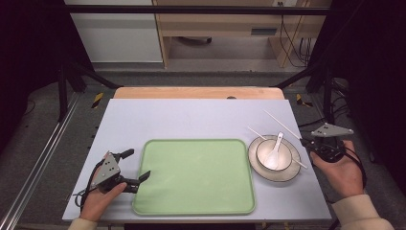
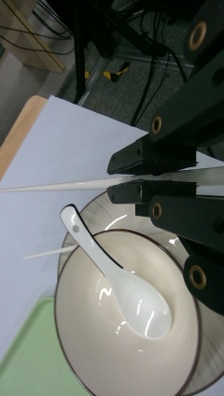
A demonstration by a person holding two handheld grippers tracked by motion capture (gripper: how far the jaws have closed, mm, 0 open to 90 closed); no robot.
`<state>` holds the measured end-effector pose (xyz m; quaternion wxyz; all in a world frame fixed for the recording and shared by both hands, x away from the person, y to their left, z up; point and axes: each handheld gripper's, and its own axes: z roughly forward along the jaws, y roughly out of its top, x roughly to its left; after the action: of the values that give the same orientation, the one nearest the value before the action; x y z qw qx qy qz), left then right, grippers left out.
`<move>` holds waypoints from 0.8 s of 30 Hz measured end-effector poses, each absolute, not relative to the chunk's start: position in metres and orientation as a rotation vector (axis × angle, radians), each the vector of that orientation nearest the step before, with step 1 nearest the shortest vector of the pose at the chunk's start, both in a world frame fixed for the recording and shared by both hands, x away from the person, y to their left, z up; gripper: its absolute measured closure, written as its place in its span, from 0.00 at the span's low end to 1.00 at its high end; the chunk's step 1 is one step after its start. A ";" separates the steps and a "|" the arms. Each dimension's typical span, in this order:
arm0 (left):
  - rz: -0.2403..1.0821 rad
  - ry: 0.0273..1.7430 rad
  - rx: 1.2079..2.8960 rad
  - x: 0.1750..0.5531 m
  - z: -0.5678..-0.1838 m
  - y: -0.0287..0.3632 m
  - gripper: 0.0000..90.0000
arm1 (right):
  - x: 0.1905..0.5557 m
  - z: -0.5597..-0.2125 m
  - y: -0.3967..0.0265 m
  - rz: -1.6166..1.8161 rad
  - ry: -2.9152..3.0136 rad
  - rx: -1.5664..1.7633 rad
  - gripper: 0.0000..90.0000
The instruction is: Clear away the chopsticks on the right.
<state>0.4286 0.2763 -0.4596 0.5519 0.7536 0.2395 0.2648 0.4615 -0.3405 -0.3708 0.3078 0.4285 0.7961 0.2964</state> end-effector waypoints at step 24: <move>0.636 0.568 1.772 0.429 -0.458 0.279 0.04 | 0.388 -0.407 -0.150 1.021 2.348 0.916 0.94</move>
<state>0.4287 0.2787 -0.4583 0.5544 0.7499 0.2403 0.2693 0.3880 -0.1500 -0.4069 0.2093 0.3294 0.8443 0.3672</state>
